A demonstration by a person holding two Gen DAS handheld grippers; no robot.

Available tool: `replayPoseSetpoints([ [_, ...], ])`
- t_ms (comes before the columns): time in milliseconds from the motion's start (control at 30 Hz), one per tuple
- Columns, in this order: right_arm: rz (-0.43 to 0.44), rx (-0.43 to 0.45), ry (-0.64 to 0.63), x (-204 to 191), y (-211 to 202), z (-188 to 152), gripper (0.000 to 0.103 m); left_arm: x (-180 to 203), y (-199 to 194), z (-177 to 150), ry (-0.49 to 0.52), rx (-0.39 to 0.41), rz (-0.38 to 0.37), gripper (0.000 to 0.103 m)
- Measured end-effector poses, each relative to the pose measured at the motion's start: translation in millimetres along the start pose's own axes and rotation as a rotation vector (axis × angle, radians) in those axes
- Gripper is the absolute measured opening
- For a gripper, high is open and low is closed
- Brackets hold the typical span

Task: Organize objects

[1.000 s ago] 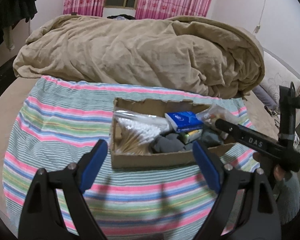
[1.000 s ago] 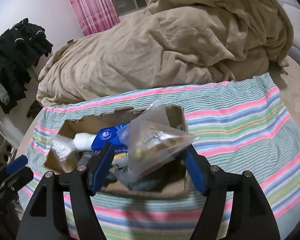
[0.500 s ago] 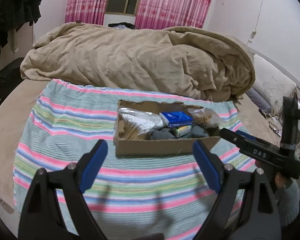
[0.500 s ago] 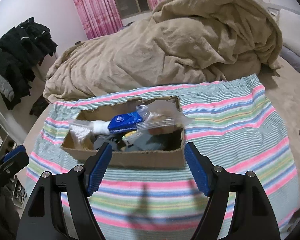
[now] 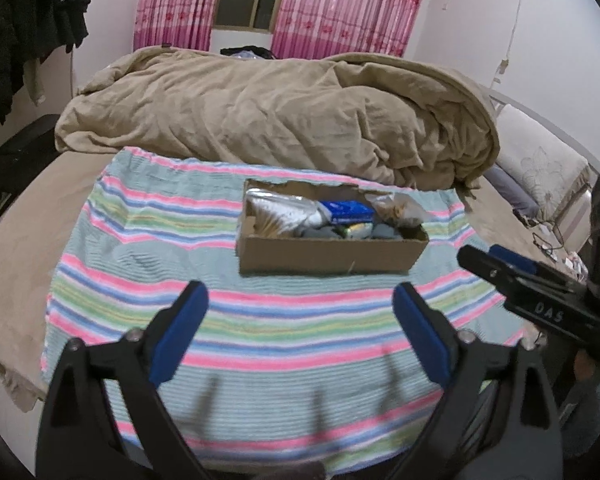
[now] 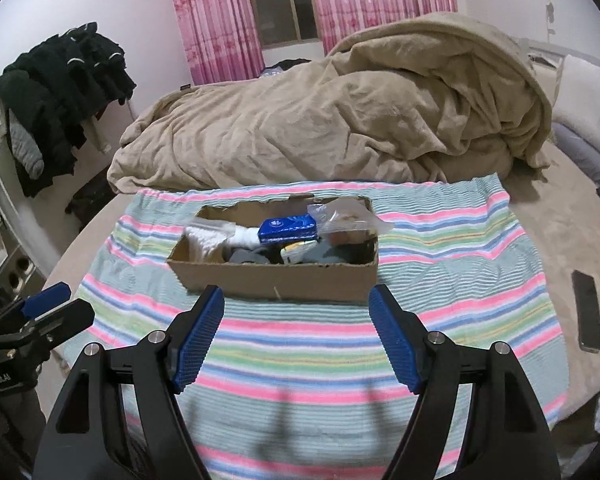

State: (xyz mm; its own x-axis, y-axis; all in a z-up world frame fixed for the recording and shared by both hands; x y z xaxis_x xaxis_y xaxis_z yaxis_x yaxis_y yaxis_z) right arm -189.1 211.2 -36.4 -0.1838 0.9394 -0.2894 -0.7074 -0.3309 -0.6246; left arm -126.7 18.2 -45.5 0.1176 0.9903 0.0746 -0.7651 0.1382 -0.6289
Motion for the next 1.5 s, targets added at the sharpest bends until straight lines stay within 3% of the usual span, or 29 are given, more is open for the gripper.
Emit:
replayPoseSetpoints([
  [533, -0.035, -0.020, -0.035, -8.4, -28.8, -34.9, 0.078, -7.4, -34.1, -31.4, 0.001, -0.023, 0.059, 0.096],
  [1500, -0.031, -0.018, -0.047, -16.7, -32.0, -32.8, 0.078, -4.9, -39.9, -20.0, 0.024, -0.002, 0.053, 0.097],
])
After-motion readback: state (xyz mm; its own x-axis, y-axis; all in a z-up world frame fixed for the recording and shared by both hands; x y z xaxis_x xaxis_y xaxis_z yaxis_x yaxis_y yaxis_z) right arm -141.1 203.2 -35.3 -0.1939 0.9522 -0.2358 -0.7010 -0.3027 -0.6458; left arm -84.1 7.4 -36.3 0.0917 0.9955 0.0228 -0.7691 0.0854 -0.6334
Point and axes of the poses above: each gripper's, at about its wrist camera, not at the fingertips, and y roughly the way its jaws point, x to its right, z to its top, the point moved 7 cm from there along y, roughly the way its jaws point, and after that the axes turned 10 degrees about y, right-handed, at the moved point
